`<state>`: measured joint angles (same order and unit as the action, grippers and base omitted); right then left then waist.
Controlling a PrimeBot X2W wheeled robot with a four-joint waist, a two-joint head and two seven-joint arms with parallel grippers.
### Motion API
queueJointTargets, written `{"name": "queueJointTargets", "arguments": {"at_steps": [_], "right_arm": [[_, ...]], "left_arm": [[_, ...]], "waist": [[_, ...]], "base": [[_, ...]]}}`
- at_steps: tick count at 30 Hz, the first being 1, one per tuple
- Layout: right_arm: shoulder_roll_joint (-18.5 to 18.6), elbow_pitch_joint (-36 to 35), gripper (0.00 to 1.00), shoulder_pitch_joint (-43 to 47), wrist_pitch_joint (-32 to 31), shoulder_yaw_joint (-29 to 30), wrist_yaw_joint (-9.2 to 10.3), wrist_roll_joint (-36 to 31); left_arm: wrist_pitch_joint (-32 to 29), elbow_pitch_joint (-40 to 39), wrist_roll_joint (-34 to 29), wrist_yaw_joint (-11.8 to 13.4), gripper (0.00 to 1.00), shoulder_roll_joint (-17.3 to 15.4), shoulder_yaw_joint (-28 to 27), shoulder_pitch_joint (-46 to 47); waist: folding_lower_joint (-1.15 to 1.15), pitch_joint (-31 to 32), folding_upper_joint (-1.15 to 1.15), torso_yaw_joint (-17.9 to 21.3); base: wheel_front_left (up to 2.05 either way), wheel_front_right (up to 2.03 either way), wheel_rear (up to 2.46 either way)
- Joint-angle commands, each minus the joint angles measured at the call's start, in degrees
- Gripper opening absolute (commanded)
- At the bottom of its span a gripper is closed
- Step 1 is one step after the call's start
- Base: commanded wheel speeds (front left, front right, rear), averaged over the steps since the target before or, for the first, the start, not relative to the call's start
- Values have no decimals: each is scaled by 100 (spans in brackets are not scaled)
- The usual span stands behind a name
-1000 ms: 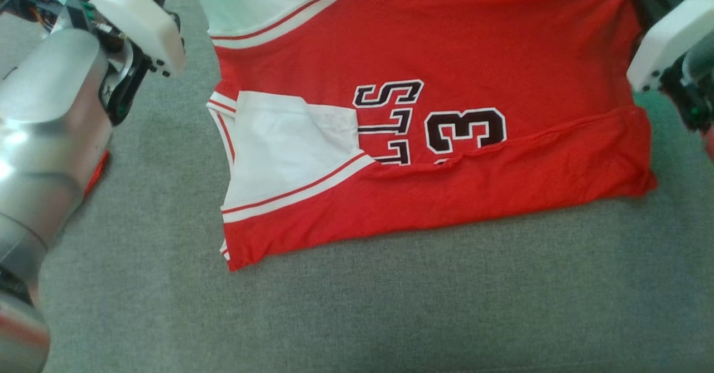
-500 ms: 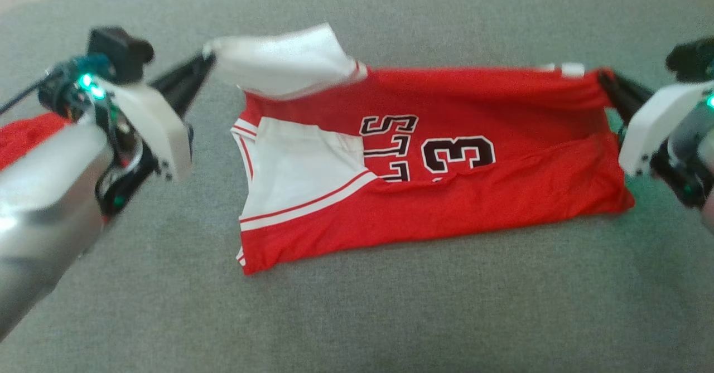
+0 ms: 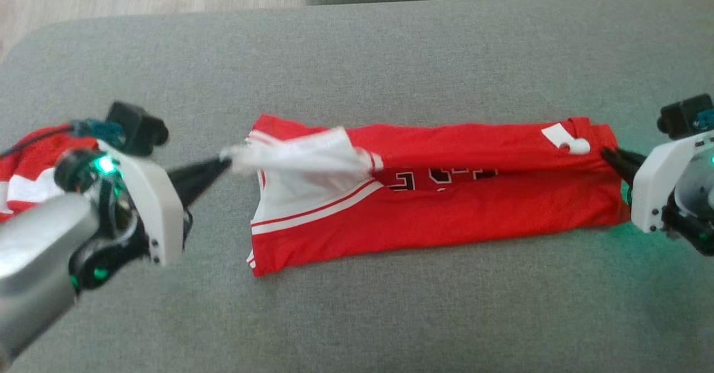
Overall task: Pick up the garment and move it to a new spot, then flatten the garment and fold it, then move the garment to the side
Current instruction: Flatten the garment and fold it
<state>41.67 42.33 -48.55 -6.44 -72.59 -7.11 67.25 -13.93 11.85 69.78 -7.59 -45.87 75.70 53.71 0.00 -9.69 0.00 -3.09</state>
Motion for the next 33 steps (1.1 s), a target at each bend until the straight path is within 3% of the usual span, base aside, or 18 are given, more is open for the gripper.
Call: {"name": "queueJointTargets", "arguments": {"at_steps": [1,13,27,28,29,31,32,33], "right_arm": [[263,-92,0,147,-96,4,-37,122],[508,-411,0,296,-773,-36,-37,537],[629,-698,0,369,-1138,-48,-37,796],[634,-683,62,368,-1150,-37,-37,840],[633,-653,100,368,-1184,-32,-37,875],[621,-639,100,361,-1220,-26,-37,916],[612,-630,100,358,-1232,-16,-37,949],[608,-622,100,352,-1236,-9,-37,970]], "left_arm": [[-187,-277,119,10,0,-340,-267,43],[-825,-811,184,10,0,-681,-240,-425],[-1033,-839,62,10,0,-599,-237,-626],[-1009,-834,25,10,0,-582,-236,-632],[-964,-820,-16,10,16,-568,-236,-638],[-906,-756,-42,10,91,-557,-236,-675],[-870,-717,-65,10,100,-550,-236,-687],[-796,-675,-95,10,100,-535,-247,-691]], "waist": [[0,26,0,7],[0,128,0,69],[0,121,0,124],[0,111,0,133],[0,107,0,144],[0,118,0,178],[0,132,0,200],[0,149,0,221]], "base": [[0,0,0],[0,0,0],[0,0,0],[0,0,0],[0,0,0],[0,0,0],[0,0,0],[0,0,0]]}}
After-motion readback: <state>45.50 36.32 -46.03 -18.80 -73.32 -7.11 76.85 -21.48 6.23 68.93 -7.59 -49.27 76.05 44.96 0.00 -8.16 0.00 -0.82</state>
